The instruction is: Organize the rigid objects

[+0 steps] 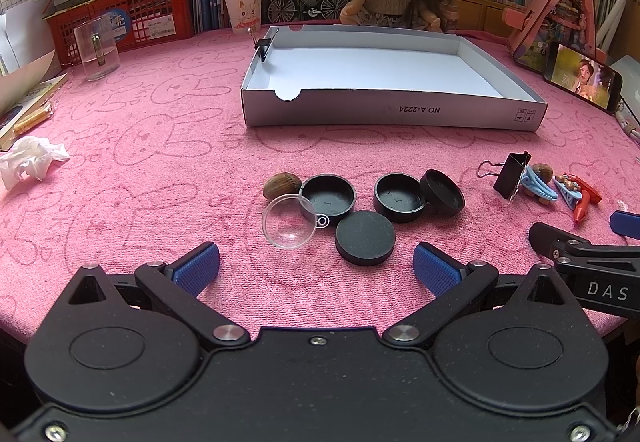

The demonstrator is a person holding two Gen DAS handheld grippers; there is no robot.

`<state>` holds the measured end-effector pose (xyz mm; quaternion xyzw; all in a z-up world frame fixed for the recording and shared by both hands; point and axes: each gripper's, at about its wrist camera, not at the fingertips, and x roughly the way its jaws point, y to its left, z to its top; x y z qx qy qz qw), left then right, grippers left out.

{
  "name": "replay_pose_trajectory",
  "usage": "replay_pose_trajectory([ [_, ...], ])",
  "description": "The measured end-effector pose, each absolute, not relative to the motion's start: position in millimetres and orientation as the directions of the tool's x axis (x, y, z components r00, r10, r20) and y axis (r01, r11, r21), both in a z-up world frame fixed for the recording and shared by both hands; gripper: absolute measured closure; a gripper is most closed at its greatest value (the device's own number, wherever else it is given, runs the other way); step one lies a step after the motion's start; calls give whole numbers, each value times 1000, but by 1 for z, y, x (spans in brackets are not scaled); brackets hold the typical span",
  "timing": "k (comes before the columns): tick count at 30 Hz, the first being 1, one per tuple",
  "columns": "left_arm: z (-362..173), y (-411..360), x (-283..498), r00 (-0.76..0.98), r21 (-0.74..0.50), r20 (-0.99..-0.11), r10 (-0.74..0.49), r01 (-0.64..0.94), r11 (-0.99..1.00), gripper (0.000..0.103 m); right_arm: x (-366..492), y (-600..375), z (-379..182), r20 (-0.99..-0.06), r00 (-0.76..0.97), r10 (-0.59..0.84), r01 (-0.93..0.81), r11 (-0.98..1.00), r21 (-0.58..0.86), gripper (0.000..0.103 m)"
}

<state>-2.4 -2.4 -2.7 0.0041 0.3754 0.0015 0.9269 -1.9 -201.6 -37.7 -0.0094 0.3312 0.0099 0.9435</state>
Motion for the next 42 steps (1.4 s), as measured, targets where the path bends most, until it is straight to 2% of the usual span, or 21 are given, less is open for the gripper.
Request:
replay_pose_trajectory([
  [15, -4, 1, -10, 752, 13, -659, 1, 10, 1000, 0, -10, -207, -45, -561, 826, 44, -58, 998, -6, 0],
  [18, -4, 3, -10, 748, 5, -663, -6, 13, 1000, 1, -14, -212, -44, -539, 841, 43, -29, 999, 35, 0],
  [21, 0, 6, -16, 757, -20, -653, -27, 18, 1000, 11, -22, -224, -40, -482, 873, 69, -6, 992, 129, 7],
  [22, 2, 7, -17, 763, -31, -645, -47, 35, 999, 18, -22, -226, -39, -470, 879, 83, -24, 991, 130, 9],
  [25, 5, 7, -20, 764, -74, -631, -138, 117, 990, 33, -21, -225, -37, -449, 887, 111, -94, 994, 60, 14],
  [32, 5, -2, -26, 769, -63, -613, -183, 184, 981, 61, -21, -224, -42, -460, 871, 174, -244, 965, -97, 30],
  [34, 6, -1, -26, 761, -88, -613, -215, 204, 975, 62, -19, -228, -43, -473, 861, 187, -269, 957, -111, 39],
  [37, 6, -2, -26, 752, -100, -614, -238, 225, 969, 63, -18, -233, -43, -485, 846, 224, -306, 947, -97, 47],
  [42, 4, -4, -23, 754, -89, -613, -238, 233, 968, 63, -13, -238, -43, -491, 828, 270, -345, 936, -67, 49],
])
